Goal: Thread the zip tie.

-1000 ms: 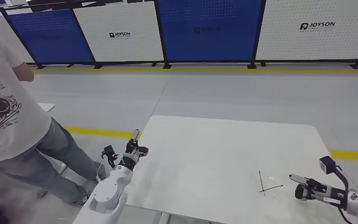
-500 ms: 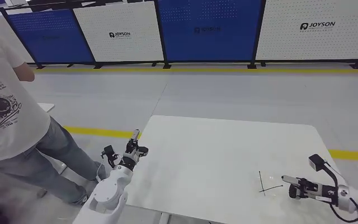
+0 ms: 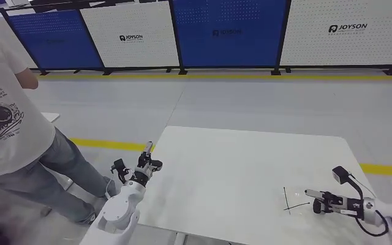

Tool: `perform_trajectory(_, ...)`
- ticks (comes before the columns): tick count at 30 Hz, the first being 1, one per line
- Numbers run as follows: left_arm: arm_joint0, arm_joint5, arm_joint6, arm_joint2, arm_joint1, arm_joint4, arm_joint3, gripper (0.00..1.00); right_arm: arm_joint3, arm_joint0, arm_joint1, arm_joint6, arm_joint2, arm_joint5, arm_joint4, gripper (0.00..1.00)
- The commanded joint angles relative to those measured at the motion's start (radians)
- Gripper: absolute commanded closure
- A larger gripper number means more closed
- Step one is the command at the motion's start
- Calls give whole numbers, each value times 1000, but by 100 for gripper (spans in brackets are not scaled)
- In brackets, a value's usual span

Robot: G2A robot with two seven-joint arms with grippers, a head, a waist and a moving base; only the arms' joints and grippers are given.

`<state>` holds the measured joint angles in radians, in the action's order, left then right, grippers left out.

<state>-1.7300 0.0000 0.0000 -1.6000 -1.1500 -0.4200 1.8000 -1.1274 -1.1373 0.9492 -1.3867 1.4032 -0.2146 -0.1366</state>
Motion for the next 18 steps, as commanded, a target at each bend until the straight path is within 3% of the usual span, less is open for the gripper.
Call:
perform_trajectory(1, 0, 0, 0, 0, 0, 0, 0, 0, -1, -1, 0, 0, 1, -1, -1, 0)
perform_trajectory(16, 0, 0, 0, 0, 0, 0, 0, 0, -9, 0, 0, 25, -24, 9, -11, 0)
perform_trajectory(17, 0, 0, 0, 0, 0, 0, 0, 0, -5, 2, 0, 24, -26, 8, -12, 24)
perform_trajectory(18, 0, 0, 0, 0, 0, 0, 0, 0, 0, 5, -1, 23, -27, 7, -12, 27)
